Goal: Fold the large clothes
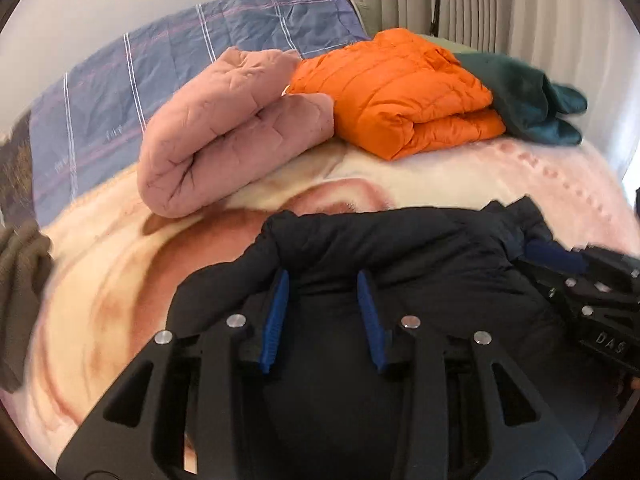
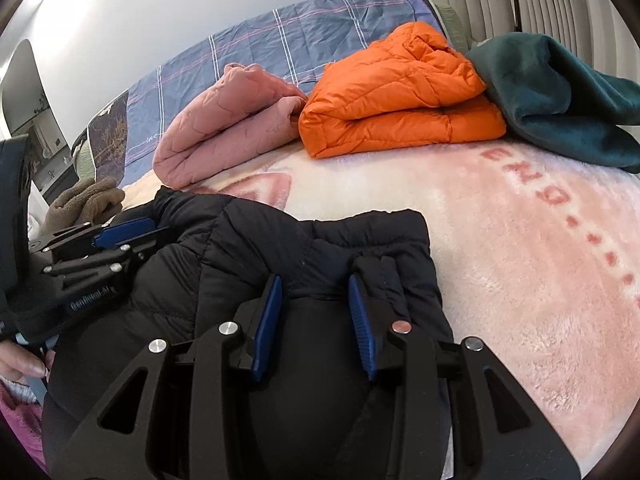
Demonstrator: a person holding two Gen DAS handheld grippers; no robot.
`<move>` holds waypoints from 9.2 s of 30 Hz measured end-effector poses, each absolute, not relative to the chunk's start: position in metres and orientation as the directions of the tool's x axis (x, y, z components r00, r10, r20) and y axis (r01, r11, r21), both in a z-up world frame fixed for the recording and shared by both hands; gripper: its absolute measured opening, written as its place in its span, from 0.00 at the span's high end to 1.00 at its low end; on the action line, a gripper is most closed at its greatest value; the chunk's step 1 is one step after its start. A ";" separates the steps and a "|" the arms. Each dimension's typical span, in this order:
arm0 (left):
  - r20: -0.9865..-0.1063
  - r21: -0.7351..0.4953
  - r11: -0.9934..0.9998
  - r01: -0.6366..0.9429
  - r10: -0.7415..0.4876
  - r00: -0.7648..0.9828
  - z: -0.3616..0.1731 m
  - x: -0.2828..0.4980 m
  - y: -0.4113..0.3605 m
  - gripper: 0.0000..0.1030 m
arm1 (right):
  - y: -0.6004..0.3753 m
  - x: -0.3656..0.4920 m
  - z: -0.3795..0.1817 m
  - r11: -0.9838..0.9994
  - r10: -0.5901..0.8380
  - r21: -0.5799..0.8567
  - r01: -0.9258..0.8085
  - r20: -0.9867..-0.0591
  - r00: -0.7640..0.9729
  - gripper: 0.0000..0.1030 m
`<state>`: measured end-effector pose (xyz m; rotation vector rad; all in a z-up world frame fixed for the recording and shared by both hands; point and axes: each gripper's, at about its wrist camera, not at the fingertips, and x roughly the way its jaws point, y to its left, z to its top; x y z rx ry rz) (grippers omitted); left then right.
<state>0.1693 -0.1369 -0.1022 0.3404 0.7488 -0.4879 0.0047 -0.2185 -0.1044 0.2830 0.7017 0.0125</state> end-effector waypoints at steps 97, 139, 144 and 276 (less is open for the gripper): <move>-0.662 0.039 0.819 0.572 -0.408 0.629 -0.056 0.078 -0.117 0.37 | -0.217 0.000 -0.109 0.966 0.092 0.245 0.079 -0.615 0.783 0.64; -0.753 0.135 0.812 0.567 -0.288 0.591 -0.104 0.130 -0.169 0.49 | -0.231 -0.001 -0.112 0.924 0.207 0.380 0.042 -0.589 0.782 0.56; -0.746 0.174 0.802 0.572 -0.271 0.608 -0.109 0.128 -0.171 0.49 | -0.258 -0.033 -0.090 0.876 0.271 0.483 0.023 -0.529 0.804 0.21; -0.469 0.052 0.994 0.098 -0.062 0.881 0.010 -0.002 0.033 0.02 | -0.089 -0.065 0.008 0.999 0.047 0.015 -0.045 -0.402 0.915 0.13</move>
